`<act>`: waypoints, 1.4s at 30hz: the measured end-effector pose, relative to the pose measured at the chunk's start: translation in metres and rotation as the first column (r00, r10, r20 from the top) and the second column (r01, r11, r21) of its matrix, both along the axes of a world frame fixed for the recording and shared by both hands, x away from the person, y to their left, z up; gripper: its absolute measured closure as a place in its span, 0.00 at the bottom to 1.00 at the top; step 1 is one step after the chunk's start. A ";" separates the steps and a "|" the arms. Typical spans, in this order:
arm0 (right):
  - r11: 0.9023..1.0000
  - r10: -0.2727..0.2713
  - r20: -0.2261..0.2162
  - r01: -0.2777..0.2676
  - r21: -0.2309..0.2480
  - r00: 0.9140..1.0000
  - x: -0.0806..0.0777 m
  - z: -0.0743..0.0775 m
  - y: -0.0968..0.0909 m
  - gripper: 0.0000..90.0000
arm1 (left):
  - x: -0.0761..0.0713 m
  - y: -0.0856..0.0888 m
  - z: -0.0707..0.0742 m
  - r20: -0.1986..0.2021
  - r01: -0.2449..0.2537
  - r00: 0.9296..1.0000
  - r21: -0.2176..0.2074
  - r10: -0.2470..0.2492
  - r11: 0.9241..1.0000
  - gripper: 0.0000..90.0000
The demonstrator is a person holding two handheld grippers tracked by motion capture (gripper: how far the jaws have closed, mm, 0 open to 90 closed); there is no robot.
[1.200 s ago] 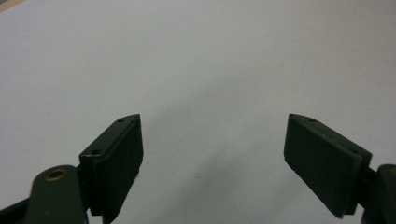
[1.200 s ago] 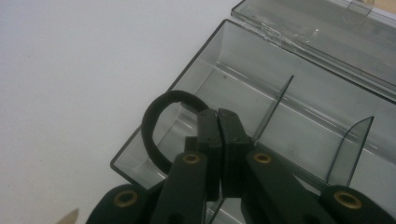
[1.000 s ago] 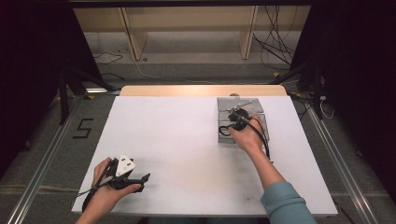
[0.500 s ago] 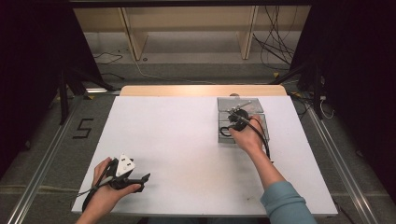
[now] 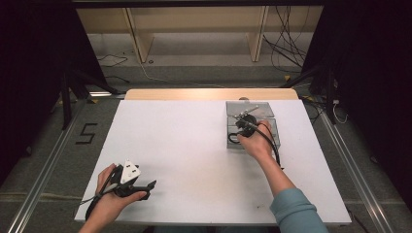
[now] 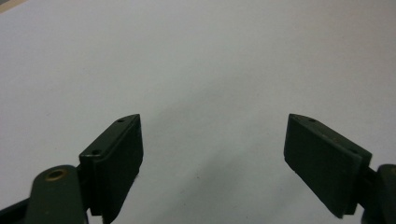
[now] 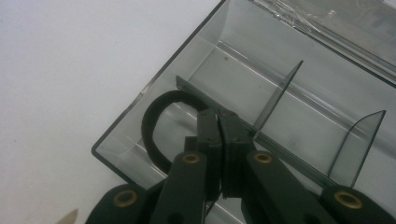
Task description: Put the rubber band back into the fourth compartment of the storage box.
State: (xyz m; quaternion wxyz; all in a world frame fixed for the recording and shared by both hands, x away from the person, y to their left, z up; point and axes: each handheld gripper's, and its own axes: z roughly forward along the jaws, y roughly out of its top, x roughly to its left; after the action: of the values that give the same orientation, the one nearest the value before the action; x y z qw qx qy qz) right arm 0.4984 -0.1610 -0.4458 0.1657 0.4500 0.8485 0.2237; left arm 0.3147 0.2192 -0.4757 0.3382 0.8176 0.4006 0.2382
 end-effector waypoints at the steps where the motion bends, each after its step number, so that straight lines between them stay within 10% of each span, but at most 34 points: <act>1: 1.000 0.002 0.001 -0.002 -0.001 1.000 0.000 0.000 0.000 0.99 | 0.000 0.000 0.000 0.001 -0.001 1.000 -0.001 0.001 1.000 0.22; 42: 0.998 0.000 -0.045 -0.003 -0.056 0.999 0.005 -0.016 0.008 0.98 | 0.000 0.000 0.000 -0.001 0.001 1.000 -0.003 -0.001 1.000 0.22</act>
State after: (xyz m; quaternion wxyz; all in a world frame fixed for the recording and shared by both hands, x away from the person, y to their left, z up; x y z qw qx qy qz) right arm 0.5031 -0.1533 -0.4617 0.1592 0.4493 0.8583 0.1897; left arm 0.3144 0.2188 -0.4759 0.3394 0.8175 0.4006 0.2368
